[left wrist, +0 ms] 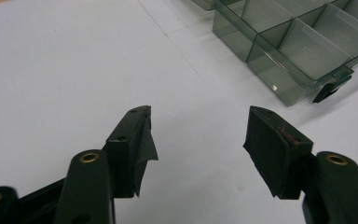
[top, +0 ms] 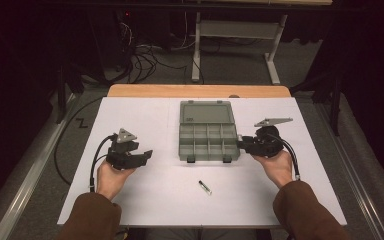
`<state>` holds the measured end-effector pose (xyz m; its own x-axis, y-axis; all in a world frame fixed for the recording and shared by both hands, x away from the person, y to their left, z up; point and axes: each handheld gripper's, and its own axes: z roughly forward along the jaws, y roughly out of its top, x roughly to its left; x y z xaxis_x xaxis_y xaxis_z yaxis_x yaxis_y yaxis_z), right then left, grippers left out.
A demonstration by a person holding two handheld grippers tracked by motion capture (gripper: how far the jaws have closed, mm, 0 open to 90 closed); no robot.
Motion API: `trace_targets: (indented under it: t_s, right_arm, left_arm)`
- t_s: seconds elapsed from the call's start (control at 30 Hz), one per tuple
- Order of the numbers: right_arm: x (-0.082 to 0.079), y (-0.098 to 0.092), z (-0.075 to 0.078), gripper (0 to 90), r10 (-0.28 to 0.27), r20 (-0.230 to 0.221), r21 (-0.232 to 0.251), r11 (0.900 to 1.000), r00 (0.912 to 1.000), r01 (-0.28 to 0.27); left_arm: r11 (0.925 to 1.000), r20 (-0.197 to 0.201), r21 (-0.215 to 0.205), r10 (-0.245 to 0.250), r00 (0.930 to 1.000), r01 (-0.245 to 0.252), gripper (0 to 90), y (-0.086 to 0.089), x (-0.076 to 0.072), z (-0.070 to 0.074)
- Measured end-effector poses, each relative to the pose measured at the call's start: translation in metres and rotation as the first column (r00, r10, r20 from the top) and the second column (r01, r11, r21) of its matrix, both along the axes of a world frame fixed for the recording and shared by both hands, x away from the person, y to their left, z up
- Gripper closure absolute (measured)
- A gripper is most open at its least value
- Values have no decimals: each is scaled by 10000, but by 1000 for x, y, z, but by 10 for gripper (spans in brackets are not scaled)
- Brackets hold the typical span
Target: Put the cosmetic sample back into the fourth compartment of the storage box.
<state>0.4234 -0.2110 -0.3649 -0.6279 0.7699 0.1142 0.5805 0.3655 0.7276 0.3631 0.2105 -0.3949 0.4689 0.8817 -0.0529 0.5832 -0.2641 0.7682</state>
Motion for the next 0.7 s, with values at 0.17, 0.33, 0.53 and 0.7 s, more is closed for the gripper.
trace_targets:
  t_s: [0.17, 0.33, 0.53, 0.7]
  right_arm:
    - [-13, 1, 1, 635, 123, 118, 49, 9999, 9999, -124]
    - [-22, 2, -2, 636, 192, 59, -14, 9998, 9998, -192]
    - [-29, 4, -6, 635, 298, 43, -116, 9995, 9995, -298]
    - [-42, 6, -8, 640, 395, 63, -55, 9992, 9992, -395]
  left_arm:
    - [9999, 417, -77, 144, 9990, -141, 410, 2, -10, -7]
    - [9987, 664, -463, 250, 9975, -219, 410, 4, -17, -12]
    - [9985, 968, -509, 237, 9950, -188, 407, 6, -28, -19]
    - [9979, 1549, -621, 283, 9875, -189, 411, 9, -37, -19]
